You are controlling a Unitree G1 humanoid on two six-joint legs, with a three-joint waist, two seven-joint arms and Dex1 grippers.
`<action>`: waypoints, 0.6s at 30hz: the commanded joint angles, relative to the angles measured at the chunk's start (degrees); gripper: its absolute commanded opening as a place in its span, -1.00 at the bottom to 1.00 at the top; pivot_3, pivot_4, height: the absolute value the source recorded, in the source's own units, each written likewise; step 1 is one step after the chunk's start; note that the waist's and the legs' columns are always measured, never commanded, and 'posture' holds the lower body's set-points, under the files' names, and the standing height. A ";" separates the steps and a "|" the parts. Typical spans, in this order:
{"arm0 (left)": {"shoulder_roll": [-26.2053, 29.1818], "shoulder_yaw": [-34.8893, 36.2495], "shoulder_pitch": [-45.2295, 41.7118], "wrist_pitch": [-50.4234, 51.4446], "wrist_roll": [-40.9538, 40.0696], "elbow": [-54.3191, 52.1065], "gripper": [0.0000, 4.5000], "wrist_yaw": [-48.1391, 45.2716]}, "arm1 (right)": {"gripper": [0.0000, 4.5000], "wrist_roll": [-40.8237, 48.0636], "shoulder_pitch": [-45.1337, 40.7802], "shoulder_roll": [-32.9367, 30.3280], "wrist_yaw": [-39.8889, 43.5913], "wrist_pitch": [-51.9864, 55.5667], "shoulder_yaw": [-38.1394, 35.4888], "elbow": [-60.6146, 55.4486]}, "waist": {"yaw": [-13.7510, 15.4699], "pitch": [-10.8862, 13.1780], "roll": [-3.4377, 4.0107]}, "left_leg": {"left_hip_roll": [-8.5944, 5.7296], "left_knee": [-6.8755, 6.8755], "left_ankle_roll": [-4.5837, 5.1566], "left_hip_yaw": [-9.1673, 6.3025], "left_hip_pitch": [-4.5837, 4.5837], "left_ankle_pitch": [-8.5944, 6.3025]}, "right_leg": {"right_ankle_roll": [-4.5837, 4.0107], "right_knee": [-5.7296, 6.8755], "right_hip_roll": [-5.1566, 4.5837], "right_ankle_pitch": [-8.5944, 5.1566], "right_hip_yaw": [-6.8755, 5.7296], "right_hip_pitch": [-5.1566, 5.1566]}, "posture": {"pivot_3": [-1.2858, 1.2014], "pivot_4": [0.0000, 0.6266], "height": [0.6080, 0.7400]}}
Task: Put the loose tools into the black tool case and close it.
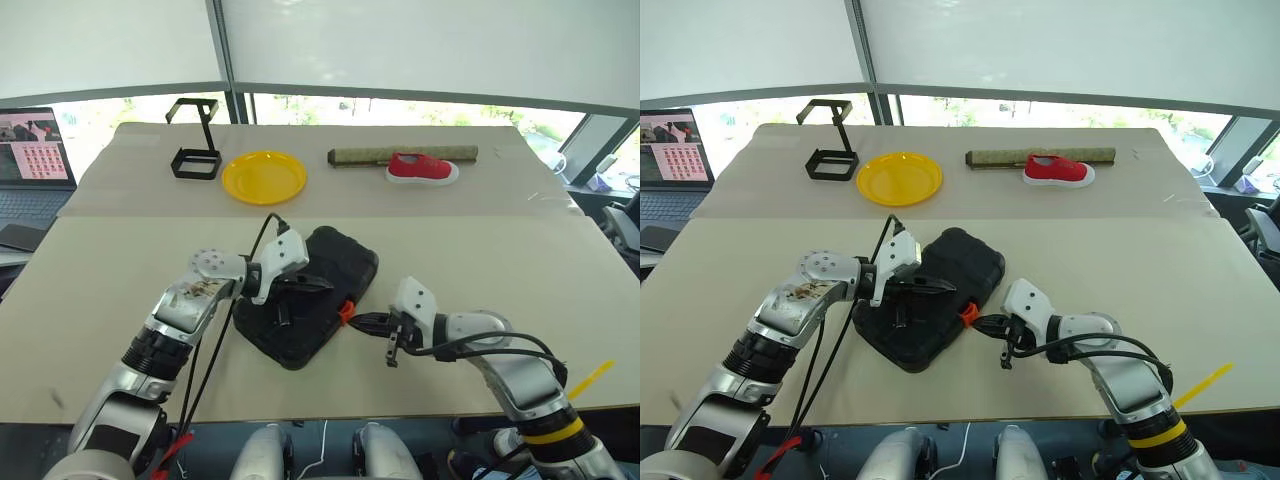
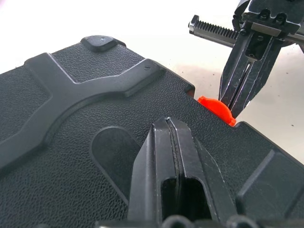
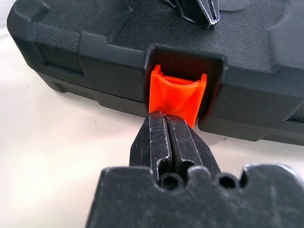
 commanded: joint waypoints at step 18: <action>2.58 7.19 7.88 -7.20 -1.51 1.05 -0.76 -0.45 | -0.87 3.68 1.94 0.25 1.16 -0.17 -6.17 -5.06 | -0.71 0.03 0.07 | 0.05 -0.15 -0.01 0.01 -0.03 0.00 | -0.12 0.03 0.00 -0.04 0.13 -0.18 | 0.03 -0.52 1.00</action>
